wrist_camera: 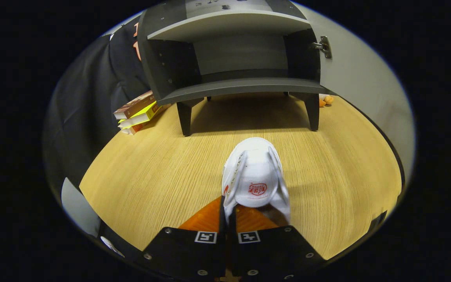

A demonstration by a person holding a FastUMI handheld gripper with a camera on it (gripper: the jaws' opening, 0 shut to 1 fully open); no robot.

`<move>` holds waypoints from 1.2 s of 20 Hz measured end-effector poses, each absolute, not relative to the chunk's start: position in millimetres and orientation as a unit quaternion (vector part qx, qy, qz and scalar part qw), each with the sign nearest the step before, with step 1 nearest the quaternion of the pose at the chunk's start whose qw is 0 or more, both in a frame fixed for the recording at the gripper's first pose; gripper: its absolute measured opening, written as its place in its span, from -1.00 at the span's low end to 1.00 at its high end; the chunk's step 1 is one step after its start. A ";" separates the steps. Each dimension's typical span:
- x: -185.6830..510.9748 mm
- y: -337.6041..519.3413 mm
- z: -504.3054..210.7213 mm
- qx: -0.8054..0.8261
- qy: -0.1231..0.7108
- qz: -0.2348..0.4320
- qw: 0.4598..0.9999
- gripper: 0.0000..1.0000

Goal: Open the shoe cabinet door, grab the shoes and put them into the shoe cabinet, then close the shoe cabinet door.

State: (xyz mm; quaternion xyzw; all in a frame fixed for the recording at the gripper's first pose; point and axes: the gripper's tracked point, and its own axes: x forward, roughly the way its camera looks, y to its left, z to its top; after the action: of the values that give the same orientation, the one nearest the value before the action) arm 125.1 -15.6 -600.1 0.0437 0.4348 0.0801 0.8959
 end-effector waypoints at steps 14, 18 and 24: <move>151.4 -19.4 -500.0 0.063 0.379 0.062 0.921 -1.00; 154.2 -15.6 -448.0 0.058 0.344 0.050 0.936 -1.00; 162.7 -7.1 -368.1 0.047 0.289 0.032 0.956 -1.00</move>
State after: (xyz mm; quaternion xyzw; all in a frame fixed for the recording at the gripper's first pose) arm 162.7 -7.1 -368.1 0.0468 0.2894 0.0324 0.9555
